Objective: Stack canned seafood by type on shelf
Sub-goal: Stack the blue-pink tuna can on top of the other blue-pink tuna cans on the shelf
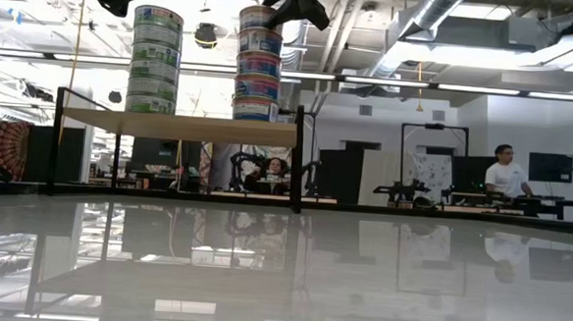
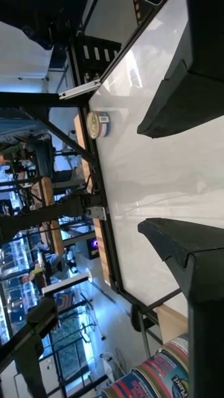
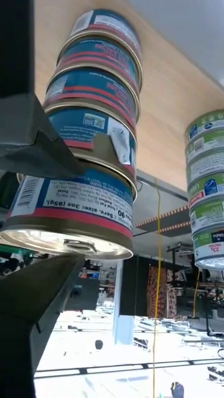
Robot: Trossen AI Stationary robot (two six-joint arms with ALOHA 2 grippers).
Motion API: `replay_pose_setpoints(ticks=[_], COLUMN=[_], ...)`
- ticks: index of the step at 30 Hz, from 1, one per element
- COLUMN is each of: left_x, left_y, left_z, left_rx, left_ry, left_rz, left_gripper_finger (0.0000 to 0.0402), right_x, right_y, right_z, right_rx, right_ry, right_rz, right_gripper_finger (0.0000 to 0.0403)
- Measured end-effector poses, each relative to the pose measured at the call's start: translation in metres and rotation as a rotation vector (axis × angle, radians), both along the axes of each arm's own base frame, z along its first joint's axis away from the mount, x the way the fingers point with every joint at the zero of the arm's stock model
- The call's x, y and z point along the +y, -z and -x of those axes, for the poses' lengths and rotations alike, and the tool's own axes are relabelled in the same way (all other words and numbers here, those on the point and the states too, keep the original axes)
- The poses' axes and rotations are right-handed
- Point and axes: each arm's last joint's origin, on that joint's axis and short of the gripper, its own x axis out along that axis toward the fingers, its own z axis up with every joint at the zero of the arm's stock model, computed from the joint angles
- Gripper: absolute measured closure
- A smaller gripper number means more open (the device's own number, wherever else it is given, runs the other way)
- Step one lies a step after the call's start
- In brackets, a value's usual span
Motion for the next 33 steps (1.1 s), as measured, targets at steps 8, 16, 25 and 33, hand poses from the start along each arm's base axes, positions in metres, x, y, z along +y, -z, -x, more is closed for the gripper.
replay_pose_setpoints(ticks=[8,16,25,33], left_x=[0.001,0.004,0.004,0.004], left_y=[-0.001,-0.004,-0.004,-0.005], left_z=[0.002,0.012,0.012,0.012], left_rx=[-0.011,-0.031,-0.029,-0.043], left_ry=[0.003,0.008,0.007,0.006], left_rz=[-0.032,-0.017,0.035,0.134], left_gripper_finger=[0.0187,0.0187,0.0187,0.0187], right_x=[0.01,0.034,0.056,0.069], right_y=[-0.006,-0.037,-0.03,-0.016], right_z=[-0.001,0.016,0.023,0.03], right_rx=[-0.033,-0.173,-0.21,-0.267], right_ry=[-0.024,-0.056,-0.013,0.175], right_rz=[0.018,-0.049,-0.327,-0.693], right_gripper_finger=[0.0159,0.0159,0.0159,0.0159])
